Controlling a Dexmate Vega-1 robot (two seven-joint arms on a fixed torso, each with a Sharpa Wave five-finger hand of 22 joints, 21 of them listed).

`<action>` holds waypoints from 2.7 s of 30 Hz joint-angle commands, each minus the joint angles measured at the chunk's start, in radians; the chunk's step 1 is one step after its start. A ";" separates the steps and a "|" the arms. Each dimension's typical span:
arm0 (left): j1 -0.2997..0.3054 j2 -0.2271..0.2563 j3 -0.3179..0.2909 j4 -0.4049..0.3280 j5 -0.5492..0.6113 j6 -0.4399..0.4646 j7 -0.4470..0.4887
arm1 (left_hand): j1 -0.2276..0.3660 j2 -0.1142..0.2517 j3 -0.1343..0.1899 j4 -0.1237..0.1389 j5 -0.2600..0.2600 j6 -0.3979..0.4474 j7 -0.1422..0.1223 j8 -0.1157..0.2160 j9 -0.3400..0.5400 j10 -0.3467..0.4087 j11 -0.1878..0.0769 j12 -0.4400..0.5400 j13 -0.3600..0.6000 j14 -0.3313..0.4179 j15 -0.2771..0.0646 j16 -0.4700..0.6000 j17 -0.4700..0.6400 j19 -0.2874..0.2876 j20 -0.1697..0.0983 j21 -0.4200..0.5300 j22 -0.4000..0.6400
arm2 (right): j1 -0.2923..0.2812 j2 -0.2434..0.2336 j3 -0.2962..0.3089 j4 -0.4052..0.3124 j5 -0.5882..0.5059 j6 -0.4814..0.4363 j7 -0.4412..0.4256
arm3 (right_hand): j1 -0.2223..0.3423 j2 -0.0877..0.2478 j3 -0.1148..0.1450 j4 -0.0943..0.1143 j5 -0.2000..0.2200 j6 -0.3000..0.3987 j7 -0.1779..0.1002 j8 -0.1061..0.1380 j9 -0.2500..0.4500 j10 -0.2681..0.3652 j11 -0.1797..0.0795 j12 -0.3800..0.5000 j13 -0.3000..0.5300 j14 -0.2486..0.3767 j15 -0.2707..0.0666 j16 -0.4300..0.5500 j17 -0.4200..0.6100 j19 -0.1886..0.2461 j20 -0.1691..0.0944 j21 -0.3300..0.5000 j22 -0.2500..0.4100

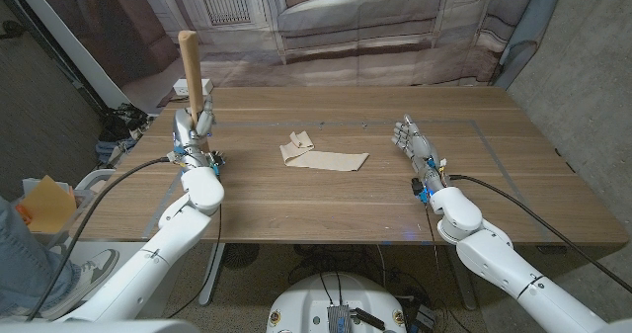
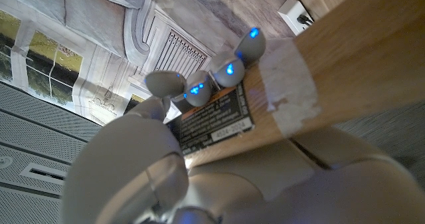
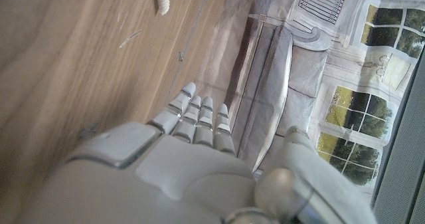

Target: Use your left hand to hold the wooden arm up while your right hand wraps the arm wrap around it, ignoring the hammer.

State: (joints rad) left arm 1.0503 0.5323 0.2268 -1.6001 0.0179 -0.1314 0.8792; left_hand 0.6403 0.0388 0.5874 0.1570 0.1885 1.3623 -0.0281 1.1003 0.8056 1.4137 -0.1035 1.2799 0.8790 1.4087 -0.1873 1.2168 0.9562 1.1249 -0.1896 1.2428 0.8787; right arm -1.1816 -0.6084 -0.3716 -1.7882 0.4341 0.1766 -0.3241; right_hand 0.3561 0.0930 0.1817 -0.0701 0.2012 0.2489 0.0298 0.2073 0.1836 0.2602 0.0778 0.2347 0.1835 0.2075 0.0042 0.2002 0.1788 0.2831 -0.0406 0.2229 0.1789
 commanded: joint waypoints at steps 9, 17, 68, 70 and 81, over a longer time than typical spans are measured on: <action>-0.014 -0.001 -0.016 -0.012 -0.003 -0.059 -0.032 | -0.045 -0.006 0.054 -0.003 -0.004 -0.010 -0.002 0.028 -0.029 -0.014 -0.001 0.032 -0.007 -0.005 -0.002 0.133 0.117 -0.008 -0.005 0.008 -0.045 | 0.010 -0.069 -0.085 -0.165 -0.437 -0.299 -0.235 | 0.174 0.037 0.075 -0.093 -0.007 0.053 -0.122 0.005 0.007 0.020 -0.040 -0.004 0.004 0.003 0.005 -0.015 0.000 0.004 0.001 -0.011 0.006; -0.003 0.001 -0.023 -0.033 0.005 -0.053 -0.039 | -0.057 -0.012 0.074 -0.004 -0.005 -0.009 -0.003 0.044 -0.033 -0.015 -0.003 0.044 -0.007 -0.004 -0.002 0.134 0.118 -0.012 -0.004 0.018 -0.051 | 0.048 -0.061 -0.141 -0.177 -0.556 -0.392 -0.239 | 0.220 0.034 0.090 -0.106 -0.007 0.083 -0.160 0.011 0.007 0.016 -0.060 -0.008 0.004 0.005 0.013 -0.015 -0.001 0.000 0.009 -0.014 0.006; 0.053 -0.003 -0.092 -0.039 -0.100 -0.156 -0.171 | -0.121 -0.040 0.183 -0.009 -0.009 -0.015 -0.006 0.079 -0.129 -0.022 -0.006 0.067 -0.033 -0.003 -0.002 0.127 0.111 -0.036 -0.009 0.081 -0.098 | 0.265 -0.034 -0.374 -0.069 -0.875 -0.723 -0.029 | 0.390 -0.095 0.079 -0.087 0.004 0.178 -0.216 0.005 0.008 -0.174 -0.066 -0.048 0.008 -0.100 0.035 -0.027 0.007 -0.076 0.038 -0.040 0.004; 0.051 -0.004 -0.093 -0.034 -0.108 -0.160 -0.176 | -0.123 -0.041 0.186 -0.009 -0.009 -0.022 -0.006 0.092 -0.110 -0.021 -0.007 0.065 -0.037 -0.003 -0.002 0.129 0.112 -0.037 -0.009 0.083 -0.100 | 0.270 -0.032 -0.381 -0.063 -0.879 -0.733 -0.027 | 0.391 -0.096 0.078 -0.087 0.005 0.178 -0.216 0.004 0.008 -0.178 -0.067 -0.048 0.008 -0.104 0.036 -0.028 0.008 -0.080 0.038 -0.041 0.004; 0.039 -0.005 -0.091 -0.025 -0.111 -0.172 -0.187 | -0.135 -0.044 0.203 -0.010 -0.010 -0.023 -0.007 0.100 -0.128 -0.023 -0.009 0.079 -0.027 -0.003 -0.002 0.132 0.113 -0.042 -0.010 0.100 -0.108 | 0.302 -0.022 -0.425 -0.025 -0.908 -0.768 -0.019 | 0.402 -0.101 0.078 -0.088 0.011 0.189 -0.230 0.005 0.008 -0.196 -0.066 -0.047 0.008 -0.120 0.035 -0.025 0.008 -0.096 0.039 -0.040 0.005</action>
State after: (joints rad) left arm 1.0990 0.5286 0.1389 -1.6379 -0.0738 -0.2851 0.7131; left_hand 0.5214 -0.0139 0.7571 0.1253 0.1811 1.3412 -0.0324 1.1948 0.6812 1.3888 -0.1108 1.3434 0.8394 1.4004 -0.1859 1.2283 0.9606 1.0907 -0.1978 1.3344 0.7699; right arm -0.9099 -0.6385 -0.7593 -1.8506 -0.4525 -0.5584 -0.3568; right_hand 0.7498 -0.0047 0.2580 -0.1598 0.2051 0.4304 -0.1950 0.2141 0.1883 0.0698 0.0106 0.1844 0.1887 0.0922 0.0408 0.1736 0.1840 0.1936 -0.0054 0.1842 0.1815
